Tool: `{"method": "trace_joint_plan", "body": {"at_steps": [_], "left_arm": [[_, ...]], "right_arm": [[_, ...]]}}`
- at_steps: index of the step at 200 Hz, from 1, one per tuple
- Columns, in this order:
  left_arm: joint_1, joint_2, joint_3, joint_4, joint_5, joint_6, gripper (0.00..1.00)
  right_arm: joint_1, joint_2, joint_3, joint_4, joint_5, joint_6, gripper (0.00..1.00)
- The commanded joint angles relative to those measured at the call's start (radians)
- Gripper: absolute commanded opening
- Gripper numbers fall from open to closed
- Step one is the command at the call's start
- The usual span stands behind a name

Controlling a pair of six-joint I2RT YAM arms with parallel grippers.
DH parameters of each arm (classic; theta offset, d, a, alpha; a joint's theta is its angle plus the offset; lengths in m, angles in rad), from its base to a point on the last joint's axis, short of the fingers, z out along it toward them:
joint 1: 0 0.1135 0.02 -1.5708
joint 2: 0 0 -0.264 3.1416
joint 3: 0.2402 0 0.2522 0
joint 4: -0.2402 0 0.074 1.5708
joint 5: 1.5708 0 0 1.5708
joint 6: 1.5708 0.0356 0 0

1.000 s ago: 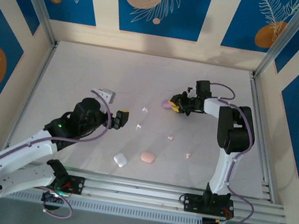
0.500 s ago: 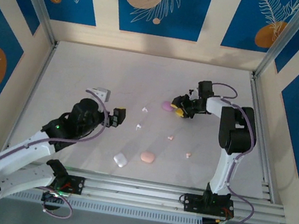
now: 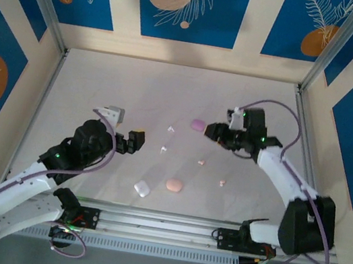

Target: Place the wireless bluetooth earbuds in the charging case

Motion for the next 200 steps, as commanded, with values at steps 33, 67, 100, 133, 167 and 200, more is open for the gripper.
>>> {"method": "trace_joint_plan", "body": {"at_steps": [33,67,100,133,167,200], "left_arm": [[0.011,0.023,0.015,-0.001,0.036,-0.04,1.0],[0.01,0.027,0.023,-0.027,0.033,-0.039,1.0],[0.01,0.003,0.017,-0.042,0.014,-0.036,1.0],[0.012,-0.016,0.008,-0.05,0.004,-0.035,1.0],[0.01,-0.03,0.003,-0.057,0.0,-0.027,1.0],[0.01,-0.02,-0.006,-0.024,0.019,-0.026,1.0]], "right_arm": [[0.335,-0.229,-0.321,0.185,0.249,-0.291,0.65],[0.436,-0.202,-0.342,0.239,0.217,-0.46,0.65],[0.496,-0.128,-0.306,0.273,0.238,-0.574,0.65],[0.568,-0.006,-0.274,0.307,0.326,-0.626,0.65],[0.59,0.021,-0.315,0.35,0.361,-0.58,0.66],[0.575,0.018,-0.346,0.344,0.319,-0.513,0.68]]}}
